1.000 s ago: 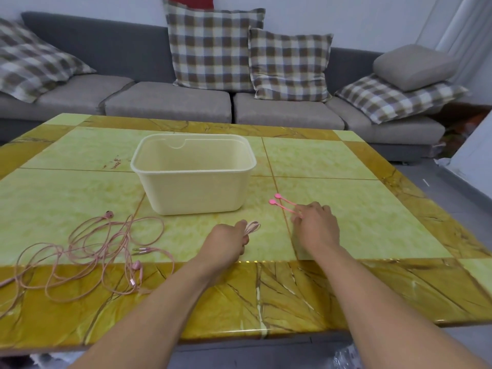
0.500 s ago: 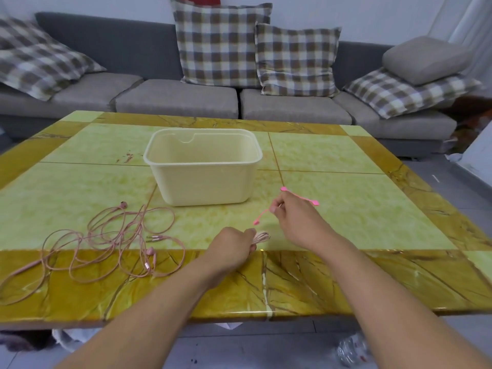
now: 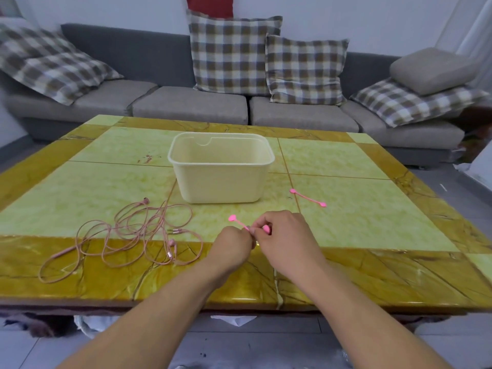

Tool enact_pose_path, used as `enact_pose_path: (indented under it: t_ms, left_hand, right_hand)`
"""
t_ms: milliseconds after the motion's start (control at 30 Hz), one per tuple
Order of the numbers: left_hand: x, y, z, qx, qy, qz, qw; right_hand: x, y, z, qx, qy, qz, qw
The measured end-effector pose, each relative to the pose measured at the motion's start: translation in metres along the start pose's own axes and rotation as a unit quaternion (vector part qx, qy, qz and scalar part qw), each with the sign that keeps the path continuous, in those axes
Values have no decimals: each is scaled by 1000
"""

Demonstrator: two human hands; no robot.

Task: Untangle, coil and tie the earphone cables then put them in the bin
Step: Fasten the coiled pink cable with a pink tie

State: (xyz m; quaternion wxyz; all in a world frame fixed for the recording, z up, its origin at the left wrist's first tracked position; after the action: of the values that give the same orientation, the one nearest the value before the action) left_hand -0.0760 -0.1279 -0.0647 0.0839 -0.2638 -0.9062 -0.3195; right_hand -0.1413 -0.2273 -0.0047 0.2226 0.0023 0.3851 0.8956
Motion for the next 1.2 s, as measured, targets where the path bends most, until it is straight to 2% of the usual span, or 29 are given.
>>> enact_pose_path:
  t_ms: [200,433,633,700,767,833,867,933,1000,1067,1200]
  left_hand:
    - [6,7,2,187,53,23,981]
    - [6,10,-1,197,37,18,980]
    - [4,21,-10,237,-21,-7,971]
    - [3,22,-10,272,-16,-17,962]
    - [1,23,-9,323,-2,-27,946]
    - [-2,26,-9,365,9,-35,930]
    - [-3,27,-9,380,9,-38,924]
    - [-4,30,-10,398,3,-43,916]
    - [-3,31,-11,396,-5,-44,917]
    - [-1,32,-10,383,-5,-43,923]
    - [2,37,-10,313,-25,-53,948]
  right_hand:
    - [-4,-2,8,-38,38,-17,998]
    - [-5,-4,16,-40,85,-30,995]
    - [4,4,33,-87,138,-88,983]
    - [7,3,35,-111,126,-91,982]
    - [6,2,31,-177,74,-76,979]
    - [4,0,21,-291,-4,-59,955]
    - [4,-2,15,-360,-50,-48,930]
    - [4,-14,5,-490,-150,-5,859]
    - [5,-28,0,-559,-230,57,794]
    - [7,-36,-2,-565,-269,106,773]
    - [9,-35,-2,-549,-267,157,777]
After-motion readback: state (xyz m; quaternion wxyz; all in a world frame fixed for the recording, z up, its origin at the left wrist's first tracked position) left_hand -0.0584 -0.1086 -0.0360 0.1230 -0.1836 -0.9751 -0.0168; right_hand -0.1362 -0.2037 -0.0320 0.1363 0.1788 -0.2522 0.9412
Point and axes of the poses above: each hand's wrist, its own x-axis away from the middle knuckle, its own y-axis out of the back of the hand, z = x × y, the point moved 7 cm from there along -x, towards the middle knuckle, and after that the axes turned 11 degrees about -x, right-handed, at the moved point
